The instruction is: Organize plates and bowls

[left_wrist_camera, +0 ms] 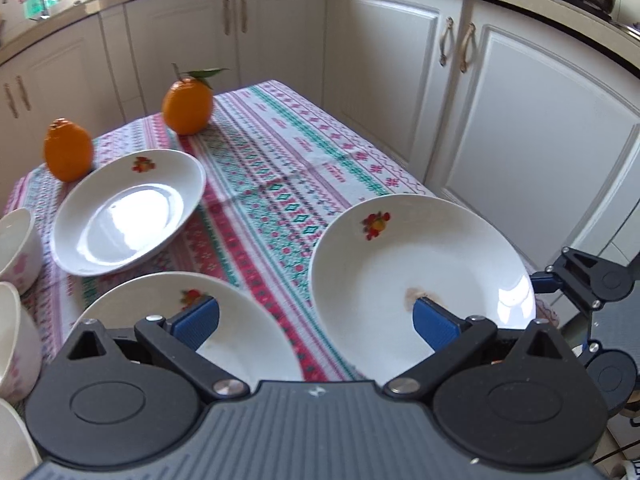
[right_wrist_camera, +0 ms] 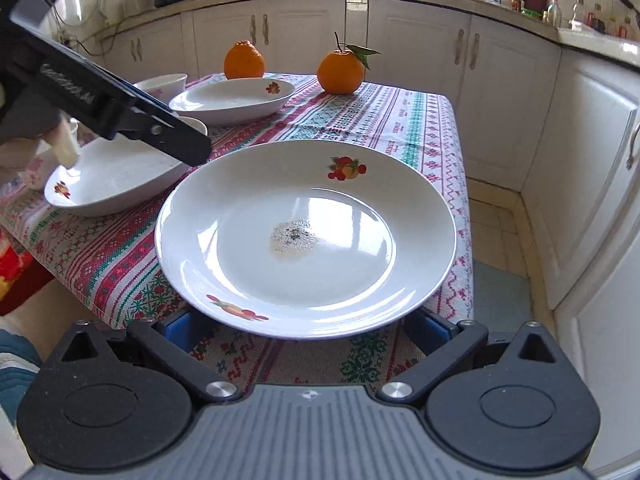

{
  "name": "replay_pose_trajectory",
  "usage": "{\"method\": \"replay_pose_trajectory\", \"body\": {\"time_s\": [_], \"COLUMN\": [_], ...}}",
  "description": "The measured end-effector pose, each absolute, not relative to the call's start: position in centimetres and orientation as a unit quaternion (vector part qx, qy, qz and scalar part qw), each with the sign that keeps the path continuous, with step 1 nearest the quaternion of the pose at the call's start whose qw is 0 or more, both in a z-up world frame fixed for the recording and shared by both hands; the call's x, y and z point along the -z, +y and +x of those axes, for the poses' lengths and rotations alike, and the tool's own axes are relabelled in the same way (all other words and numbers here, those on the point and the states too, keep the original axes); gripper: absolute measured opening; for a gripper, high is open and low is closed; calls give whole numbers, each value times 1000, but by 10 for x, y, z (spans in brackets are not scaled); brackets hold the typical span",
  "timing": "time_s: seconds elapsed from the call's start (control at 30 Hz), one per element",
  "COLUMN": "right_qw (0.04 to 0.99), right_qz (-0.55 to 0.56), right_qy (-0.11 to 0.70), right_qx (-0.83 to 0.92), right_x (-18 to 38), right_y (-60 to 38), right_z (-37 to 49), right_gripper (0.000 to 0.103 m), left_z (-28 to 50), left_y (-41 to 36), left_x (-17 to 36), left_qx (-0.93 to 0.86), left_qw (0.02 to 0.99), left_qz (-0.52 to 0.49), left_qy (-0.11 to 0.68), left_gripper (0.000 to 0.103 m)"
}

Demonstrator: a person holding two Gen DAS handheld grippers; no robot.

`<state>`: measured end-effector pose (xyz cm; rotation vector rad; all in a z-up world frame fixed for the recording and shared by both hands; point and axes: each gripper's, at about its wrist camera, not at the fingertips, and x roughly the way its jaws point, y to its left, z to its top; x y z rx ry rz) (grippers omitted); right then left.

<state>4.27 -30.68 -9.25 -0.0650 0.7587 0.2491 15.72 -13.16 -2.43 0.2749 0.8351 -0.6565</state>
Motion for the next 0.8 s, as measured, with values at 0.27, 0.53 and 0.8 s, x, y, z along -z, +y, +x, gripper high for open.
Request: {"method": "replay_pose_trajectory", "body": {"time_s": [0.27,0.53,0.8], "right_qw": [925,925,925], "right_qz": [-43,-46,-48], "right_qy": [341,333,330], "right_qx": [-160,-177,-181], "right_x": [98,100,101], "right_y": [-317,-327,-328], "right_z": [42,40,41], "right_gripper": [103,103,103], "left_z": [187,220,240], "left_y": [-170,-200,-211], "left_x": [34,51,62], "left_qx": [358,390,399], "left_qw": [815,775,752], "left_qz": [156,162,170], "left_qy": [428,469,496], "left_gripper": [101,86,69]}}
